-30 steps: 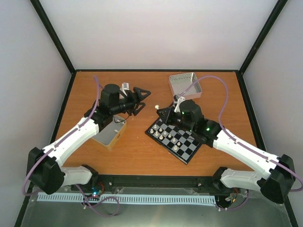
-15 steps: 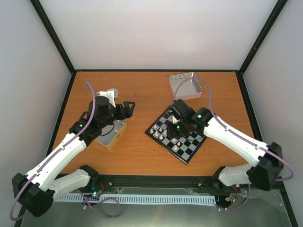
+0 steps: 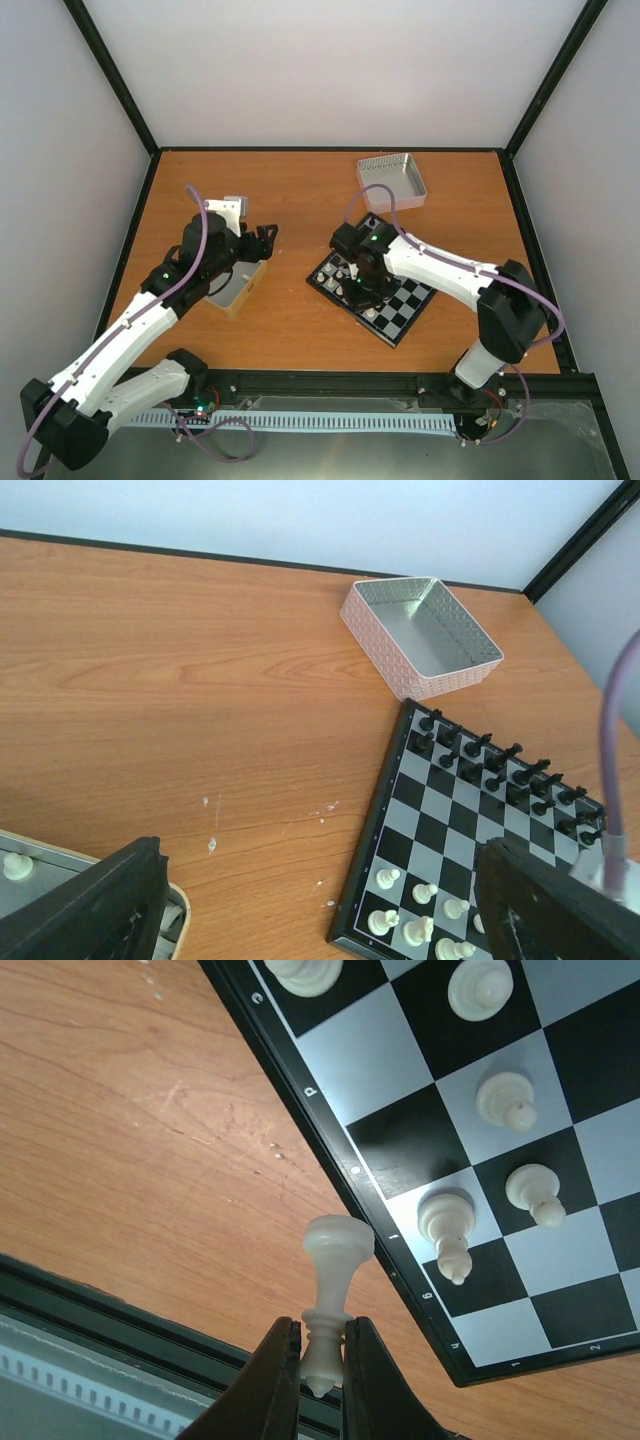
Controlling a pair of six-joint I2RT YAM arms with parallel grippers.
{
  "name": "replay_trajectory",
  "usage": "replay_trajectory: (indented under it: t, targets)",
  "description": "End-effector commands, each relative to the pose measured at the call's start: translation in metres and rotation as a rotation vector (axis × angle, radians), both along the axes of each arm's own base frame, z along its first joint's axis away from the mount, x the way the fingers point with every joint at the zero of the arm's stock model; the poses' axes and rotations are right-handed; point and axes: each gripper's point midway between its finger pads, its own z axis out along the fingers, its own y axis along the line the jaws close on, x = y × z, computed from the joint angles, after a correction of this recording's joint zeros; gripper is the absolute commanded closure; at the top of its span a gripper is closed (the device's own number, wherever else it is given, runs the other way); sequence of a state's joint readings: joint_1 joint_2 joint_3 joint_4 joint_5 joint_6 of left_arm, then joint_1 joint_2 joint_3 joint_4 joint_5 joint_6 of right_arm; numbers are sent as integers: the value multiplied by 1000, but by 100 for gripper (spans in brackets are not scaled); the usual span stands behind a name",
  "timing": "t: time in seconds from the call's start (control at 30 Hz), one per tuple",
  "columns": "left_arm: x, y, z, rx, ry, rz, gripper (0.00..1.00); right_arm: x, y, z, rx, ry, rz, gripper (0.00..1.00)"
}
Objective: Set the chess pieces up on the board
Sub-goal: Place the chess piece on the chessboard.
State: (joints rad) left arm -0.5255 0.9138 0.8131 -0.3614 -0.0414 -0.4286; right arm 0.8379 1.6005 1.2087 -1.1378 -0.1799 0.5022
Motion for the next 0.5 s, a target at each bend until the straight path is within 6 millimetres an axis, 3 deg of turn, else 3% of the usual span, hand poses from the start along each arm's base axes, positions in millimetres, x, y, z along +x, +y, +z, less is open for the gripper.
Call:
replay_trajectory:
  t: [0.0,0.47]
  targets:
    - [-4,6,14,0,-58,3,15,-3,-3,-8,-62,42,39,93]
    - [-6,10,16,-5,-69,21,14,16,-7,-26,-184,22,82,90]
